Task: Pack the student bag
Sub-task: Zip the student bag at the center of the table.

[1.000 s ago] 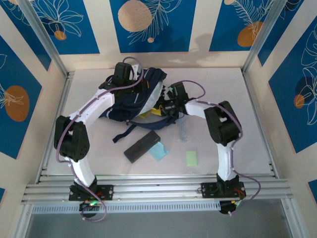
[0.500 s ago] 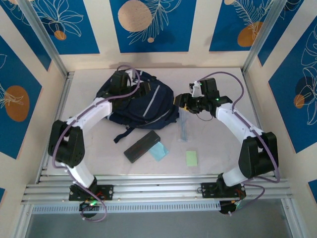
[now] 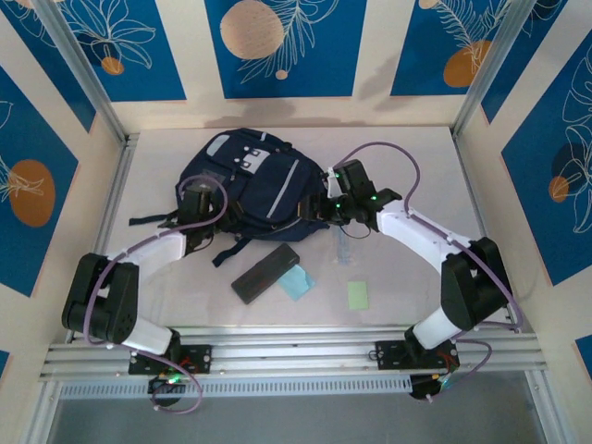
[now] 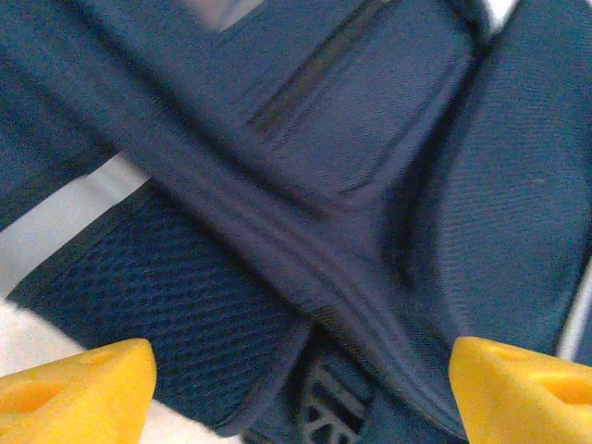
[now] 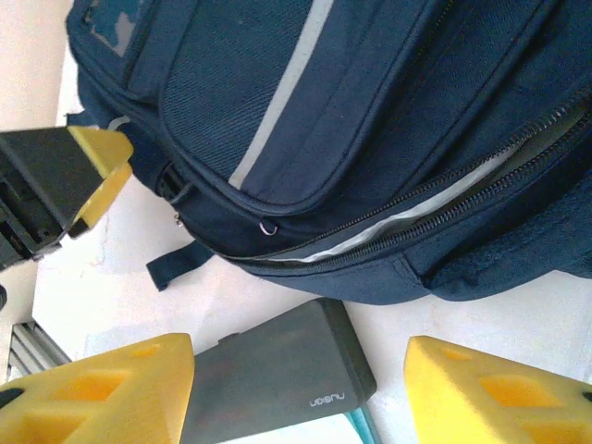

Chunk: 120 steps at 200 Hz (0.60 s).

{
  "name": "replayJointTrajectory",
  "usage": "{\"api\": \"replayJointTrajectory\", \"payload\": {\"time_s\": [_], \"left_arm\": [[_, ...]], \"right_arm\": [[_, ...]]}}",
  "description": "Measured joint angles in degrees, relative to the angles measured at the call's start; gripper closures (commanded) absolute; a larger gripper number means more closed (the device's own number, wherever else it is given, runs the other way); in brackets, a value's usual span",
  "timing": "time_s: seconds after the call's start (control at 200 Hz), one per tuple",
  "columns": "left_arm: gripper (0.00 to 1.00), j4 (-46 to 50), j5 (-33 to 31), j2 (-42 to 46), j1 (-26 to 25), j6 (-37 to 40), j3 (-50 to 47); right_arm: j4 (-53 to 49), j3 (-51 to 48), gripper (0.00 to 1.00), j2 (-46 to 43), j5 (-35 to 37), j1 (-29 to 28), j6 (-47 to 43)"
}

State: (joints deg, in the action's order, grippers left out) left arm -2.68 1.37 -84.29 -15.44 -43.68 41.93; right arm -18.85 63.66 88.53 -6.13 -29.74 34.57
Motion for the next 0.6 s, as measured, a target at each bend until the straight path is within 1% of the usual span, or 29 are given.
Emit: {"api": "replayJointTrajectory", "payload": {"time_s": [0.26, 0.29, 0.33, 0.365, 0.405, 0.47, 0.51, 0.54, 0.6], "left_arm": [[0.22, -5.6, -0.7, -5.0, 0.3, -7.6, -2.7], [0.23, -6.4, -0.9, -5.4, 0.3, -8.6, -3.1], [0.27, -7.3, -1.1, -5.7, 0.3, -9.5, -3.5], [0.34, -8.3, -1.4, -6.2, 0.3, -10.2, -3.7], [0.49, -9.7, -1.5, -7.0, 0.3, -11.2, -3.7], [0.81, -12.6, -1.4, -8.5, 0.3, -11.8, -3.7], [0.95, -14.8, -1.4, -9.4, 0.3, -12.1, -3.7], [1.0, -16.1, -1.4, -9.8, 0.3, -12.5, -3.7], [1.0, -18.2, -1.3, -10.6, 0.4, -13.8, -3.5]], "right_arm": [[1.7, 0.0, 0.38, 1.1, 2.0, -5.2, 1.6], [1.7, 0.0, 0.38, 1.1, 2.1, -5.4, 1.7], [1.7, 0.0, 0.38, 1.1, 2.4, -5.5, 1.7], [1.7, 0.0, 0.39, 1.1, 2.4, -5.5, 1.7], [1.7, 0.0, 0.4, 1.1, 2.6, -5.5, 1.7], [1.9, 0.0, 0.41, 1.1, 2.5, -5.6, 1.7], [2.2, 0.0, 0.41, 1.1, 2.5, -5.7, 1.7], [2.6, 0.0, 0.41, 1.1, 2.4, -6.0, 1.7], [3.7, -0.1, 0.41, 1.1, 2.0, -6.9, 1.7]]}}
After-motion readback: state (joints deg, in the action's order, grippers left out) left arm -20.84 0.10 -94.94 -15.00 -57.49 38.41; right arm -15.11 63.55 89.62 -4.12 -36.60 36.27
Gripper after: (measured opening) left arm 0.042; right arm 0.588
